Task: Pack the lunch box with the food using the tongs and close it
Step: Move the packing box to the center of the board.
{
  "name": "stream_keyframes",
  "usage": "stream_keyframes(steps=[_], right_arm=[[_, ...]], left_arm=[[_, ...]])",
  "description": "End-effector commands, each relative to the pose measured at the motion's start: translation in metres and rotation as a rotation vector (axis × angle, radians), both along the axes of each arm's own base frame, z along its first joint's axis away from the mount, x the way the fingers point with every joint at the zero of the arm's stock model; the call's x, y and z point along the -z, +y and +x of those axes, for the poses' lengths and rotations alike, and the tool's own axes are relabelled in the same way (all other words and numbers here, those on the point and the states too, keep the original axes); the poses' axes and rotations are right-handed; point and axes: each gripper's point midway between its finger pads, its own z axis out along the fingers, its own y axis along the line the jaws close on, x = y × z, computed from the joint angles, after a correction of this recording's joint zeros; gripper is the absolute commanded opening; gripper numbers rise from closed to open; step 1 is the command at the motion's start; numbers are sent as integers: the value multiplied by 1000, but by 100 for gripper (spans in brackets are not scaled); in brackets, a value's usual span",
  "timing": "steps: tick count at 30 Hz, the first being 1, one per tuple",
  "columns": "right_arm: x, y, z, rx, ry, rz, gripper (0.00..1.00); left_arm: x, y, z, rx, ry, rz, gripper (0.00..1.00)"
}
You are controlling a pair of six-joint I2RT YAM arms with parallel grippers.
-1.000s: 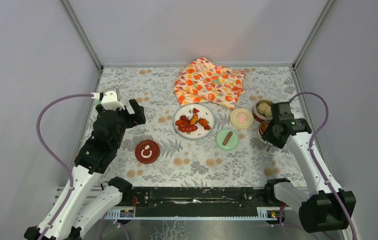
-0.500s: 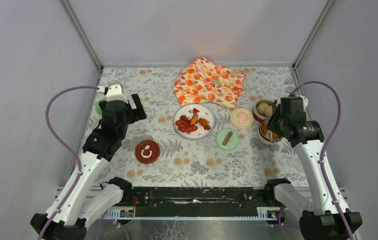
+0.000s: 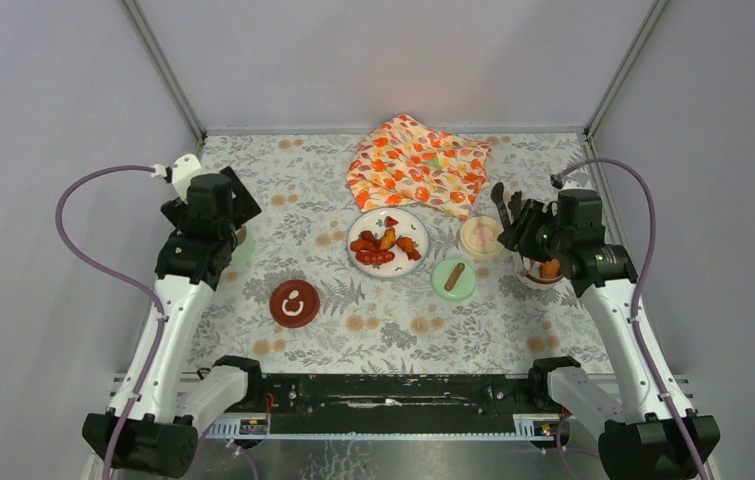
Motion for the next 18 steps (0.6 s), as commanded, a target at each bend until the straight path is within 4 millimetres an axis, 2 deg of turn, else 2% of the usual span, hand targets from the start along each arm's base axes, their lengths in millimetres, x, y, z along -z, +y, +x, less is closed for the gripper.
stream_keyframes(steps=[1,10,13,18], right_arm=[[-26,27,0,-115,-123,46,46],[-27,40,-16,-180,-165,-15,48],[-26,42,-19,-195,-175,-32,49],[-26,46,-22,-220,-183,-41,50]], left_arm=[[7,25,-2,-109,42,-94,98],[52,86,7,-270,137,-229,97],[66,96,15,-271,165,-291,92],[85,112,23,-305,215,-285,80]])
